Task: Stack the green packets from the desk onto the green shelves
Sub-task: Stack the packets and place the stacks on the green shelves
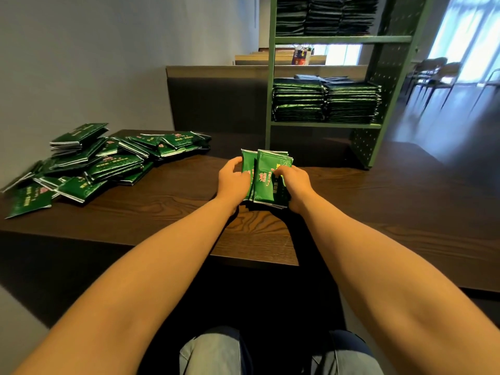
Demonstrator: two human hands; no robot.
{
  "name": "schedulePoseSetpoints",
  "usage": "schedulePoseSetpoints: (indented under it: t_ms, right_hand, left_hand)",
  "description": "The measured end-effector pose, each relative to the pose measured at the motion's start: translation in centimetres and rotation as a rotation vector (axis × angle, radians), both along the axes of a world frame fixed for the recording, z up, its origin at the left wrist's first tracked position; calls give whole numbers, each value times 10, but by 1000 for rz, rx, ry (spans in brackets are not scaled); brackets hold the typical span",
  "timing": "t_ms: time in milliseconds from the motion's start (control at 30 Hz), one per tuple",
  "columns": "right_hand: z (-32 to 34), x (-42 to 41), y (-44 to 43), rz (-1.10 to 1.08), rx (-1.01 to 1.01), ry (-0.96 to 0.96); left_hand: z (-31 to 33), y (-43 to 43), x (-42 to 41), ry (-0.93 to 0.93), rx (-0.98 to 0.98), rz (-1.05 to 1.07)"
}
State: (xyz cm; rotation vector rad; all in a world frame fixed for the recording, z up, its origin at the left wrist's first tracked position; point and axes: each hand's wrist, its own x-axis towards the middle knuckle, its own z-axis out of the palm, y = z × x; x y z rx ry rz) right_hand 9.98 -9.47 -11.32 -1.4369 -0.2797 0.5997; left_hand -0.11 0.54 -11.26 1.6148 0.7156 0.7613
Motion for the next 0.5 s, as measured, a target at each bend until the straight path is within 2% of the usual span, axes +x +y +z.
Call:
schedulePoseSetpoints:
  t_ms: [67,200,500]
  right_hand:
    - [3,-4,6,24,-5,29]
    - [9,-18,21,109,-55,2]
    - [14,-49,70,242,-98,-126]
  left_hand:
    - [3,0,0,-29,-29,2]
    - [5,7,-9,-11,29,9]
    - [-3,58,-58,220,354,58]
